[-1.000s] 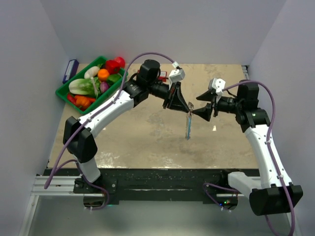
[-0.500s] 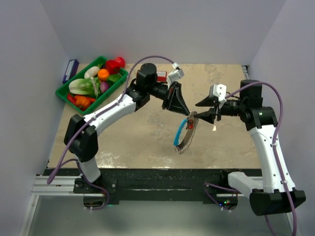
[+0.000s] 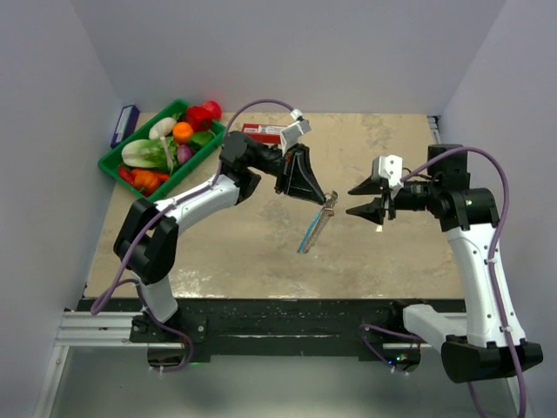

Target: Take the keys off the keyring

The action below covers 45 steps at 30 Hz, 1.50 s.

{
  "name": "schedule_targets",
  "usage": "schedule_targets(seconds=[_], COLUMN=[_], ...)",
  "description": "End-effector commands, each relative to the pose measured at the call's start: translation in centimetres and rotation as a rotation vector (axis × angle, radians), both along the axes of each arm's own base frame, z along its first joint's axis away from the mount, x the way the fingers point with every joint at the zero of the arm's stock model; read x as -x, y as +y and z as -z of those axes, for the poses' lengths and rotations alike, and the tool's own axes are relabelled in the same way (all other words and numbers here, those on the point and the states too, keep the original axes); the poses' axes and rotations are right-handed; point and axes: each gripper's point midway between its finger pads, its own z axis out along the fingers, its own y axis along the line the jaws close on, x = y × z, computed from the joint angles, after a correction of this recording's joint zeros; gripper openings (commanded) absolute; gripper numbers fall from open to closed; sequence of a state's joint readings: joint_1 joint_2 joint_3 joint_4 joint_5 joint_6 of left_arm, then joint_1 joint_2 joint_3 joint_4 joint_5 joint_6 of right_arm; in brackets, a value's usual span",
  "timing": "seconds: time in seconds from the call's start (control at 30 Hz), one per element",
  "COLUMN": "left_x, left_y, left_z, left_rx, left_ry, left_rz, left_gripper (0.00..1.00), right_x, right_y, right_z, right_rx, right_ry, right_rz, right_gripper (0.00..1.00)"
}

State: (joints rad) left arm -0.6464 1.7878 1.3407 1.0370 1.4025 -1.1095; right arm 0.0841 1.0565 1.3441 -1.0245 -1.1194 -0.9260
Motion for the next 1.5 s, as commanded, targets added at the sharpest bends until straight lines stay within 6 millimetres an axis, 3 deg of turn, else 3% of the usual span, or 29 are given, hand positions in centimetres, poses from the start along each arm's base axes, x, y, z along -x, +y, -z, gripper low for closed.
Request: schedule_targets(seconds=[0.0, 0.27, 0.3, 0.37, 0.4, 0.5, 0.63, 0.93, 1.1, 1.27, 1.47], left_x=[0.4, -1.4, -2.1, -2.9, -3.7, -4.4, -4.2, -3.0, -2.6, -2.4, -2.7], left_y=[0.5, -0.7, -1.2, -1.6, -1.9, -2.1, -2.4, -1.7, -1.4, -1.3, -1.4], left_z=[-2.9, -2.6, -1.8, -2.1, -0.7, -1.1, -0.7, -1.4, -1.9, -2.3, -2.4], left_rx=[0.065, 0.049, 0.02, 0.005, -0.045, -0.058, -0.072, -0.057, -0.045, -0.039, -0.041], left_ry=[-0.055, -0.038, -0.029, -0.057, -0.06, -0.087, -0.106, -0.132, -0.149, -0.161, -0.156], left_rz=[-0.021, -0.103, -0.131, -0.172, -0.211, -0.249, -0.259, -0.226, -0.218, -0.215, -0.231], left_gripper=[0.0, 0.0, 0.0, 0.0, 0.0, 0.0, 0.0, 0.0, 0.0, 0.0, 0.0], right_x=[1.8, 3.7, 3.9, 4.2, 4.4, 4.0, 2.1, 0.2, -0.7, -2.0, -1.6], right_y=[0.5, 2.1, 2.4, 2.6, 2.7, 2.8, 3.0, 3.1, 2.2, 1.1, 1.4], right_z=[-0.9, 0.1, 0.1, 0.3, 0.5, 0.7, 0.1, -1.3, -2.4, -1.4, -0.5], right_rx=[-0.028, -0.103, -0.104, -0.105, -0.102, -0.109, -0.12, -0.181, -0.246, -0.287, -0.316], right_ry=[-0.022, 0.066, 0.069, 0.085, 0.091, 0.118, 0.106, 0.167, 0.195, 0.296, 0.429], right_rz=[-0.068, -0.177, -0.189, -0.2, -0.204, -0.184, -0.132, -0.067, -0.052, -0.022, -0.088], right_gripper=[0.49, 0.46, 0.46, 0.44, 0.44, 0.43, 0.38, 0.35, 0.33, 0.31, 0.33])
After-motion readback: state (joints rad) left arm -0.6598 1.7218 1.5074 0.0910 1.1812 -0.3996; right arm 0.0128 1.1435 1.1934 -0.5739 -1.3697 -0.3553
